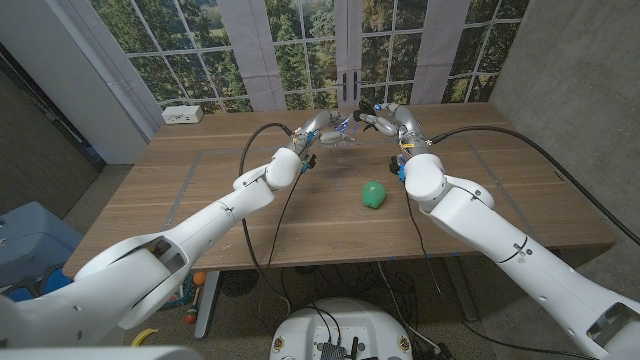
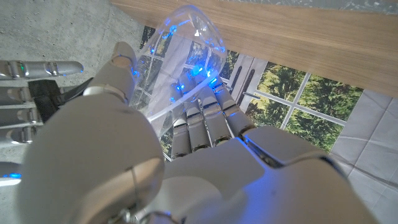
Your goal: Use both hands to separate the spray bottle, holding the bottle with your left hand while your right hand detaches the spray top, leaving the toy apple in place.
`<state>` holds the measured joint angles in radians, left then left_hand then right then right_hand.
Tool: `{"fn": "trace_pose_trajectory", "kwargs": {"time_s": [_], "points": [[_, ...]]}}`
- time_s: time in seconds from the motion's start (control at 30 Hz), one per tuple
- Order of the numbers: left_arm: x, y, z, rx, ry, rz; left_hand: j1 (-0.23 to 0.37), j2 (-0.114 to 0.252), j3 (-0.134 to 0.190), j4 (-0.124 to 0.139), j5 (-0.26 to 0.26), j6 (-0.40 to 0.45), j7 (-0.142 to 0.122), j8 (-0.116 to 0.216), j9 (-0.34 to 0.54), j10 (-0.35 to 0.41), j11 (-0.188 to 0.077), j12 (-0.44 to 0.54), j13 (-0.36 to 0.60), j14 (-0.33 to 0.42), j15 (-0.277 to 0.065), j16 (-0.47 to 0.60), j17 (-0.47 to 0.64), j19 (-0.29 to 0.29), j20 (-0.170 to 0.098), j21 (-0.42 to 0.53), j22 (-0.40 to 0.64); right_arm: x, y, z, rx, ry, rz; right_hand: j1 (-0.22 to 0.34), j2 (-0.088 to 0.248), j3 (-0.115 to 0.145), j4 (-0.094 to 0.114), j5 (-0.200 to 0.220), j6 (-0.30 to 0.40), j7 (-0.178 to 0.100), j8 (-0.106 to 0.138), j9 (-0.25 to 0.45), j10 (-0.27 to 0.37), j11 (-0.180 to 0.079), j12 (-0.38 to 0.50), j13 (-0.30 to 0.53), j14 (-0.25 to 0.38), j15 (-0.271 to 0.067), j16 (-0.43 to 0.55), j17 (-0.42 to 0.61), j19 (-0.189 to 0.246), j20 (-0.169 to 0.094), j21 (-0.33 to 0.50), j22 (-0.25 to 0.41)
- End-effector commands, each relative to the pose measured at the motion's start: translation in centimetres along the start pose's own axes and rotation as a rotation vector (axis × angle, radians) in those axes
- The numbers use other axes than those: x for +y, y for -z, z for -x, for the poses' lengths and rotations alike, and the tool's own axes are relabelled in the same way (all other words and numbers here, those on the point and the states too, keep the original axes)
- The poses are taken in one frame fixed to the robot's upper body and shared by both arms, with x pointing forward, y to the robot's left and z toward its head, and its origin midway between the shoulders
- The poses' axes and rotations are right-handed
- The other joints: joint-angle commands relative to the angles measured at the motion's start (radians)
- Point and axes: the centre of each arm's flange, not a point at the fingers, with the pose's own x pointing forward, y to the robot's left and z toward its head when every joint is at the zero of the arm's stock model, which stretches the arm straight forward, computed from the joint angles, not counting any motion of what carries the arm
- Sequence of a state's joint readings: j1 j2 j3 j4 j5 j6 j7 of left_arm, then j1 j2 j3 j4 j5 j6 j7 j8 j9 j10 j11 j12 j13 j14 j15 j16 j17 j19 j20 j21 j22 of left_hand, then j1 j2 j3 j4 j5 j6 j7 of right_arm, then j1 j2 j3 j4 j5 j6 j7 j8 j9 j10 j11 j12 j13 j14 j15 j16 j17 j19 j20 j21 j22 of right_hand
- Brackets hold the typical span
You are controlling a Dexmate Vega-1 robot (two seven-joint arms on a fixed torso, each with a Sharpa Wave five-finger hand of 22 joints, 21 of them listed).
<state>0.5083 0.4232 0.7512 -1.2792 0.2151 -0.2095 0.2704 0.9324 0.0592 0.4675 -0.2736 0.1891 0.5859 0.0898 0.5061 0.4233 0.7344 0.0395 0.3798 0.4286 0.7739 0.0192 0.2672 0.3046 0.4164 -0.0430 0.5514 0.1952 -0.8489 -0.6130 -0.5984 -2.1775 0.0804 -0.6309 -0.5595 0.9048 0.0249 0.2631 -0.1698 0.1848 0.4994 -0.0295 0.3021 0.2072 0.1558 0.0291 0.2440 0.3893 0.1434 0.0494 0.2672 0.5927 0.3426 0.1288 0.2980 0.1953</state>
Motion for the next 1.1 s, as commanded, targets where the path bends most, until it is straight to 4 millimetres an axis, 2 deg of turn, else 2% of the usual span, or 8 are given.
{"fn": "trace_pose_trajectory", "kwargs": {"time_s": [0.03,0.2,0.3,0.4,0.5,0.77,0.87,1.1], "points": [[-0.4,-0.3,-0.1,-0.007,0.033,0.003,0.001,0.143,0.228,0.221,0.01,0.135,-0.125,0.035,0.002,0.285,-0.242,0.192,0.184,0.117,-0.258,0.004,0.001,-0.006,-0.012,0.006,0.001,0.5,-0.5,-0.6,-0.041,-0.008,-0.018,0.021,0.016,0.014,0.001,0.004,0.079,-0.008,0.024,0.006,0.054,-0.016,0.017,-0.003,0.036,-0.018,0.016,0.001,0.023,-0.005,0.008,0.001],[-0.4,-0.4,0.0,-0.008,0.033,0.002,0.0,0.143,0.228,0.221,0.009,0.135,-0.123,0.035,0.003,0.286,-0.243,0.192,0.185,0.116,-0.258,0.002,0.001,-0.007,-0.013,0.008,0.001,0.5,-0.5,-0.6,-0.053,-0.003,-0.031,0.038,0.021,0.019,0.004,0.0,0.17,-0.01,0.054,0.011,0.103,-0.034,0.03,-0.007,0.047,-0.026,0.021,0.0,0.032,-0.011,0.01,0.0],[-0.4,-0.6,0.0,-0.009,0.031,-0.002,0.0,0.143,0.228,0.221,0.009,0.135,-0.124,0.034,0.003,0.286,-0.243,0.191,0.184,0.117,-0.258,0.002,0.001,-0.007,-0.013,0.008,0.001,0.6,-0.3,-0.4,-0.076,0.034,-0.062,0.074,0.043,0.033,0.002,-0.002,0.29,-0.003,0.107,0.032,0.172,-0.053,0.048,-0.007,0.085,-0.057,0.04,0.002,0.051,-0.031,0.016,0.001],[-0.4,-0.7,0.1,-0.01,0.032,-0.003,0.0,0.143,0.228,0.221,0.009,0.135,-0.123,0.034,0.003,0.285,-0.243,0.19,0.184,0.117,-0.258,0.002,0.001,-0.007,-0.012,0.009,0.001,0.4,-0.2,-0.2,-0.092,0.053,-0.077,0.106,0.053,0.036,0.004,-0.003,0.424,-0.002,0.169,0.049,0.27,-0.096,0.075,-0.001,0.124,-0.092,0.063,0.001,0.076,-0.051,0.027,0.002],[-0.4,-0.8,0.1,-0.012,0.031,-0.004,0.0,0.143,0.228,0.221,0.009,0.136,-0.124,0.034,0.004,0.285,-0.243,0.19,0.184,0.117,-0.258,0.002,0.001,-0.008,-0.012,0.01,0.001,0.4,-0.2,-0.1,-0.092,0.065,-0.071,0.129,0.057,0.041,-0.001,0.0,0.479,-0.001,0.202,0.064,0.297,-0.107,0.081,0.003,0.128,-0.102,0.068,0.001,0.078,-0.06,0.03,0.003],[-0.5,-1.2,0.1,-0.016,0.03,-0.008,0.0,0.143,0.228,0.221,0.008,0.136,-0.124,0.033,0.004,0.287,-0.243,0.19,0.186,0.118,-0.258,0.001,0.001,-0.008,-0.012,0.012,0.001,0.1,0.5,0.2,-0.145,0.114,-0.071,0.18,0.054,0.053,-0.01,0.023,0.523,0.051,0.246,0.098,0.367,-0.12,0.097,0.011,0.158,-0.116,0.085,-0.005,0.089,-0.058,0.038,0.004],[-0.5,-1.3,0.2,-0.015,0.03,-0.009,0.0,0.143,0.228,0.221,0.008,0.135,-0.125,0.032,0.005,0.286,-0.243,0.189,0.186,0.118,-0.258,0.001,0.001,-0.009,-0.012,0.013,0.001,0.0,0.8,0.4,-0.189,0.165,-0.076,0.185,0.046,0.073,-0.002,0.07,0.539,0.069,0.276,0.128,0.437,-0.124,0.113,0.018,0.21,-0.131,0.088,-0.026,0.118,-0.033,0.054,0.005],[-0.6,-1.4,0.3,-0.013,0.029,-0.011,0.0,0.142,0.228,0.22,0.008,0.135,-0.125,0.032,0.006,0.288,-0.243,0.19,0.188,0.119,-0.258,0.001,0.002,-0.009,-0.012,0.016,0.001,-0.3,1.5,0.9,-0.254,0.241,-0.076,0.17,0.032,0.097,0.007,0.151,0.55,0.087,0.32,0.176,0.493,-0.127,0.118,0.028,0.276,-0.141,0.095,-0.047,0.168,-0.005,0.078,0.003]]}}
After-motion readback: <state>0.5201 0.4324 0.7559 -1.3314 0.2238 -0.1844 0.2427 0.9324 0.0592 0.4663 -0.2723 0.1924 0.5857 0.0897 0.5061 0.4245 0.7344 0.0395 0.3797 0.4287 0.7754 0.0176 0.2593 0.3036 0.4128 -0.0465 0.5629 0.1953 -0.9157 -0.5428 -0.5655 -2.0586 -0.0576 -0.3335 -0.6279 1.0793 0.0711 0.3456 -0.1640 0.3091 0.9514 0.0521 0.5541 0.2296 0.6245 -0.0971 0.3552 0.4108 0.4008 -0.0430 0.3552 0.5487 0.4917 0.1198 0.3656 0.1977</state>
